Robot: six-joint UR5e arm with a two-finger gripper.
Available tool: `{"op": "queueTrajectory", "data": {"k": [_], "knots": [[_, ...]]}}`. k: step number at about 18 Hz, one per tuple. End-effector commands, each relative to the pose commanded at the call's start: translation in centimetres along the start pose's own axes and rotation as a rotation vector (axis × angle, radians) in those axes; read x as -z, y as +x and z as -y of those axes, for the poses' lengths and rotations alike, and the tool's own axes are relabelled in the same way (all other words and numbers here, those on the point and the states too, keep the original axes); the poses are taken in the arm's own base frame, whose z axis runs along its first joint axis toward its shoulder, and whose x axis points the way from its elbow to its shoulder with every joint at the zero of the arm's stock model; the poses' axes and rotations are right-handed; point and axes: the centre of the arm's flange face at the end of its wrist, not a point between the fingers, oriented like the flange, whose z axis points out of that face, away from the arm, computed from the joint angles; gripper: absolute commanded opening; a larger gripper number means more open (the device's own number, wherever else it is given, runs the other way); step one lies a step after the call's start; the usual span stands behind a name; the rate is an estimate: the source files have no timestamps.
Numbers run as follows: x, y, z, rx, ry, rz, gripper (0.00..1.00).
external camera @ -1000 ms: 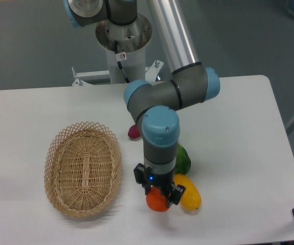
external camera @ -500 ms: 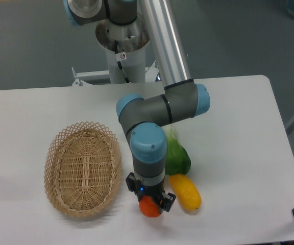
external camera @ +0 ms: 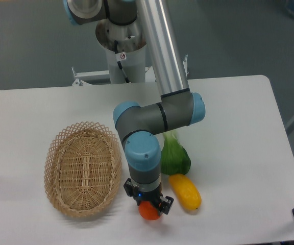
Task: Place the orange on the table
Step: 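Lower the orange onto the table beside the yellow mango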
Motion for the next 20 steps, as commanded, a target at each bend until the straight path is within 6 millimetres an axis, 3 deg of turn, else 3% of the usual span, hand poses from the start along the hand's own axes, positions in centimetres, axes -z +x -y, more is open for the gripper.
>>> {"op": "queueTrajectory", "data": {"k": [9, 14, 16, 18, 20], "knots": [[-0.71, 0.59, 0.31, 0.0, -0.007, -0.006, 0.65], [-0.78, 0.59, 0.09, -0.002, -0.02, 0.003, 0.7], [-0.56, 0.63, 0.05, -0.005, -0.018, 0.005, 0.77], [-0.28, 0.56, 0.1, -0.006, -0.016, 0.01, 0.92], [-0.21, 0.51, 0.15, -0.006, -0.014, 0.012, 0.96]]}}
